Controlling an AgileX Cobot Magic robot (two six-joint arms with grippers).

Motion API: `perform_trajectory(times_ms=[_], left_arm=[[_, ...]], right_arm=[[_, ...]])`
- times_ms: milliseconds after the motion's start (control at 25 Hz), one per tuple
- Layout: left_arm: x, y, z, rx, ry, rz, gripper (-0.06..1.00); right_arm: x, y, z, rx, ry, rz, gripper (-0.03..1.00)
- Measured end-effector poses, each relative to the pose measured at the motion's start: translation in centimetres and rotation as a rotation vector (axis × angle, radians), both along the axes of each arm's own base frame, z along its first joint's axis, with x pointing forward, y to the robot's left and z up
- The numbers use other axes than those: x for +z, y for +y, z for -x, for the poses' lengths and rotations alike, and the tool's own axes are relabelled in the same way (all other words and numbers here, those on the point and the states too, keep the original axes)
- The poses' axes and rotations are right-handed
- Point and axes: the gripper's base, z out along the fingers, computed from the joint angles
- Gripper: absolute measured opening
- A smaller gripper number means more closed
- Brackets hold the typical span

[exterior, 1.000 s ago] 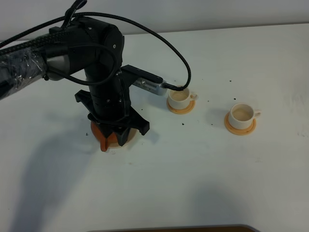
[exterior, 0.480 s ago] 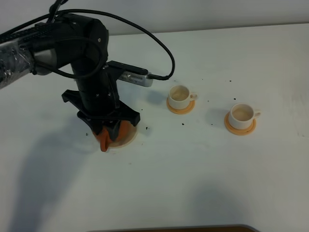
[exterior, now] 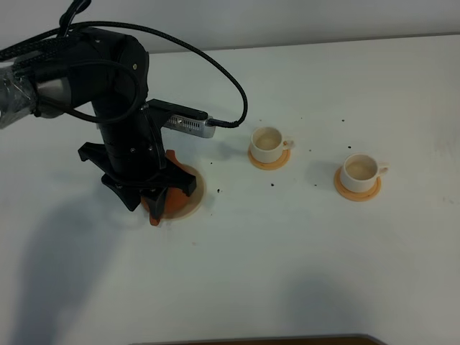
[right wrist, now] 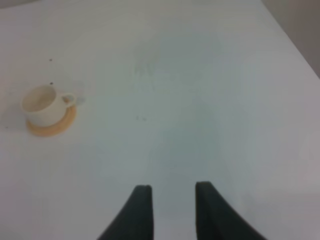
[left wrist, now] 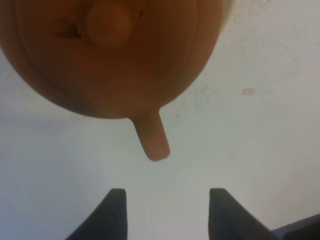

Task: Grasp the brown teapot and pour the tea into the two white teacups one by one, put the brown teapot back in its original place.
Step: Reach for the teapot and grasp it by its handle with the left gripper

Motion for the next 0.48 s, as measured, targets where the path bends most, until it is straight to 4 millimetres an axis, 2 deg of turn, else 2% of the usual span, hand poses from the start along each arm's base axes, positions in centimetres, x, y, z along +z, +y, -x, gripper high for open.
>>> perform_trajectory(times_ms=[200, 480], left_arm=[[-1.4, -0.1, -0.2, 0.029, 0.033, -0.021, 0.42], [-1.5, 0.0, -0.2, 0.08, 0.032, -0.031, 0.42]], right_arm=[[0.0, 0.0, 0.0, 0.0, 0.0, 0.001, 0.24], [0.0, 0.0, 0.0, 0.0, 0.0, 0.001, 0.24]])
